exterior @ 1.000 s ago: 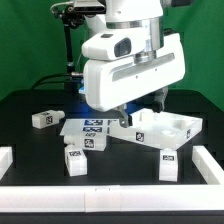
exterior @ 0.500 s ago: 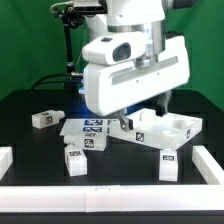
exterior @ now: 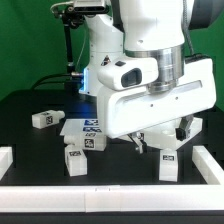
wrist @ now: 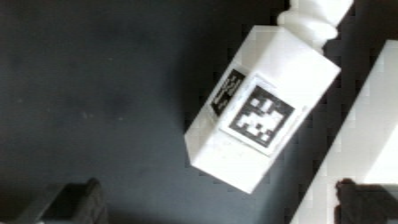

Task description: Assemble one leg

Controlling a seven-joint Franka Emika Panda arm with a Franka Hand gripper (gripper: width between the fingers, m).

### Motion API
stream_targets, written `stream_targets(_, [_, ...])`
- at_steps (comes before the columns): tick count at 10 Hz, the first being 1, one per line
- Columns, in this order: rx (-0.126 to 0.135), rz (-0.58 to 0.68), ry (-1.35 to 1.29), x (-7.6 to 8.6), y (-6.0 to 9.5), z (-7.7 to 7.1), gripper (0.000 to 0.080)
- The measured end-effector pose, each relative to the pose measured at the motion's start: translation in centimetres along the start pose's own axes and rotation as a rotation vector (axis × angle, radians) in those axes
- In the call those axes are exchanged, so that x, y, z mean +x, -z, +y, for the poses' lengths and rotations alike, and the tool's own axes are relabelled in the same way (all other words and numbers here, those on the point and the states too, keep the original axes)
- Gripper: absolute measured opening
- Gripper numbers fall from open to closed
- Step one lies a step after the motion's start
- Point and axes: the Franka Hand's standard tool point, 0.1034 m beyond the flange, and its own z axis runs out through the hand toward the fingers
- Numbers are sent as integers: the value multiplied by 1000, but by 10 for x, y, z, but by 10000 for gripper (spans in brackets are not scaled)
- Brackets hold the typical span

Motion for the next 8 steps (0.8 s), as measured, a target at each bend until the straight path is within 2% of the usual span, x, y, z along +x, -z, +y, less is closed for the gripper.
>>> stream_targets(2, [-2,0,-22,0,-1,-1,650])
stream_targets(4, [-4,-1,-107,-4,-19,-8,650])
stream_targets(6, [-6,6,-120,-6,-39,-4,650])
stream_targets(8, [-3,1,-143,-5,-48,-10,650])
